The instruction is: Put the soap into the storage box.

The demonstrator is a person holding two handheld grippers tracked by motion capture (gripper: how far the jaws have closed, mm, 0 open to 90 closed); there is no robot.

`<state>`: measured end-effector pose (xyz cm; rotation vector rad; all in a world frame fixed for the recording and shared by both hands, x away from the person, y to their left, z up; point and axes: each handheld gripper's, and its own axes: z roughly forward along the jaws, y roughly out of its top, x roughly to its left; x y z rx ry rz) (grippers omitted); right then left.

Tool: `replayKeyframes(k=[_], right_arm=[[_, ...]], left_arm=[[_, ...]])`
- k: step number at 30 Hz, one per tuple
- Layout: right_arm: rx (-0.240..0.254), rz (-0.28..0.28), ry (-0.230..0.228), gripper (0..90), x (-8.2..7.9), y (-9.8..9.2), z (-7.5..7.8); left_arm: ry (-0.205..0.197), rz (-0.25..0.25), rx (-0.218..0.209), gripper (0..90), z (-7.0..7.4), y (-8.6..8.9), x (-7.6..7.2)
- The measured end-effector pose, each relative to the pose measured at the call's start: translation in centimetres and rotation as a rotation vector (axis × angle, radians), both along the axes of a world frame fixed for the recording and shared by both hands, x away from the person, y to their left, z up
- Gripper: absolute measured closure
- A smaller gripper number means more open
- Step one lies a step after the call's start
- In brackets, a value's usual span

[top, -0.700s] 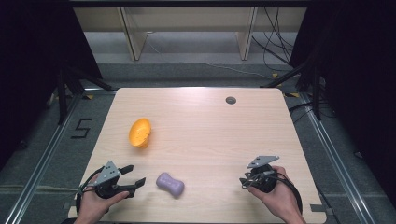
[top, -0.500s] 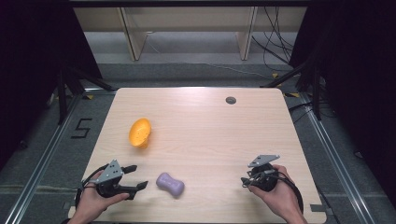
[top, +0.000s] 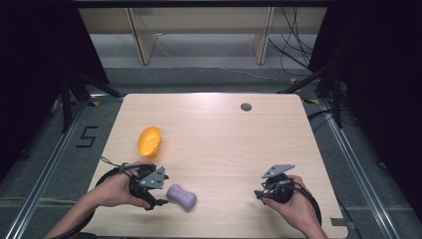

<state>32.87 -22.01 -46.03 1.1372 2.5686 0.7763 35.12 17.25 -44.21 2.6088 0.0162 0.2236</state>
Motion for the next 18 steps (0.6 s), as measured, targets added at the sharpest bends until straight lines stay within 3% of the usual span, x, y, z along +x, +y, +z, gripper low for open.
replayKeyframes(k=[2, 3, 8, 10, 12, 13, 18], right_arm=[[0.001, 0.001, 0.003, 58.6, 0.0, 0.0, 0.0], [0.001, 0.003, 0.002, 58.5, 0.0, 0.0, 0.0], [0.004, 0.006, 0.008, 58.3, 0.0, 0.0, 0.0], [0.008, 0.005, 0.017, 58.2, -0.1, 0.1, 0.0], [0.003, -0.002, 0.034, 58.0, -0.2, 0.2, 0.0], [0.002, 0.002, 0.036, 58.0, -0.2, 0.2, 0.0], [0.001, 0.012, 0.045, 57.9, -0.2, 0.2, -0.1]], left_arm=[[0.004, -0.026, 0.016, 26.0, -0.1, -0.5, 0.2], [0.001, -0.079, 0.056, 26.2, -0.4, -1.5, 0.6], [0.023, -0.192, 0.17, 27.6, -1.6, -3.8, 1.0], [0.044, -0.218, 0.198, 27.6, -1.8, -4.4, 1.1], [0.064, -0.224, 0.199, 30.0, -1.9, -4.7, 1.2], [0.084, -0.244, 0.225, 30.5, -2.0, -5.1, 1.6], [0.101, -0.276, 0.272, 31.8, -2.2, -6.0, 2.2]])
